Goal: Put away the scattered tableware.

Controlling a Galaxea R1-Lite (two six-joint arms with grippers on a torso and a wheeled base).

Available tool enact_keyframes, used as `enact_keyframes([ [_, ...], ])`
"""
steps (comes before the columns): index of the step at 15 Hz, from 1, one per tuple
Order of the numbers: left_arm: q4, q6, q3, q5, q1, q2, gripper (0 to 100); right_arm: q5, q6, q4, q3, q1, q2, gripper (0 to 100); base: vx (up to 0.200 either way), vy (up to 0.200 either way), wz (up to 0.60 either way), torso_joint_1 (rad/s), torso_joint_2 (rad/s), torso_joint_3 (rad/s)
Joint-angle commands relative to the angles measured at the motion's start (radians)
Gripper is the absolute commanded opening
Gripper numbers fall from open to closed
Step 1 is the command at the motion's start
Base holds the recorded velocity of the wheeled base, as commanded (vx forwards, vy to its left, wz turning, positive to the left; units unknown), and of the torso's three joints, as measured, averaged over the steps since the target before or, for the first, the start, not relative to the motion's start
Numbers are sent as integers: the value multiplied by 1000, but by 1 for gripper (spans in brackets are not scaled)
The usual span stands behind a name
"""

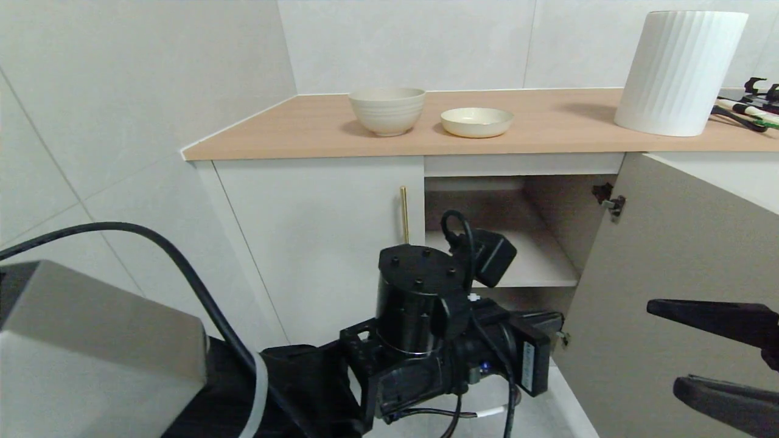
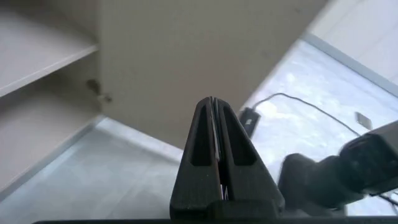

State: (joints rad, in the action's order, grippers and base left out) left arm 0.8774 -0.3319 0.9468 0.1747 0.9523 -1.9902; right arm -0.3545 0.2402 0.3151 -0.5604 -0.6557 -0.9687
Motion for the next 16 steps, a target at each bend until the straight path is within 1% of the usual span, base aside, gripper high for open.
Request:
enact_keyframes([
  [1,3,22,-105,-1,-89,100,0,0,1,-1,-30,38,-70,100,0,0,0,0,0,0],
  [3,3,45,-174,-1,-165,179,0,2,1,-1,-62,48,-117,100,0,0,0,0,0,0],
  [4,3,48,-191,-1,-193,208,0,15,-1,-1,-72,50,-137,100,0,0,0,0,0,0],
  [5,2,50,-218,-1,-247,258,0,77,-1,-1,-102,50,-189,100,0,0,0,0,0,0],
  [6,-3,50,-232,-1,-282,297,0,114,-1,-1,-127,50,-232,100,0,0,0,0,0,0],
  [7,-3,50,-234,-1,-285,300,0,117,-2,1,-128,50,-237,100,0,0,0,0,0,0],
  [8,-6,50,-281,-1,-345,370,0,137,-4,-1,-182,50,-306,100,0,0,0,0,0,0],
  [10,-15,50,-319,0,-412,438,0,141,-6,-1,-260,51,-384,100,0,0,0,0,0,0],
  [11,-26,50,-319,0,-428,450,0,141,-7,-8,-288,50,-406,100,0,0,0,0,0,0],
  [12,-51,50,-319,0,-445,470,0,141,-9,-51,-332,50,-435,100,0,0,0,0,0,0],
  [13,-92,50,-319,0,-465,493,0,143,-15,-123,-409,50,-479,100,0,0,0,0,0,0],
  [14,-101,48,-321,0,-474,499,0,155,-15,-134,-424,51,-501,100,0,0,0,0,0,0],
  [15,-104,50,-324,3,-497,492,0,167,-15,-133,-423,64,-530,100,0,0,0,0,0,0],
  [16,-106,51,-326,3,-504,487,0,183,-15,-133,-424,76,-541,100,0,0,0,0,0,0],
])
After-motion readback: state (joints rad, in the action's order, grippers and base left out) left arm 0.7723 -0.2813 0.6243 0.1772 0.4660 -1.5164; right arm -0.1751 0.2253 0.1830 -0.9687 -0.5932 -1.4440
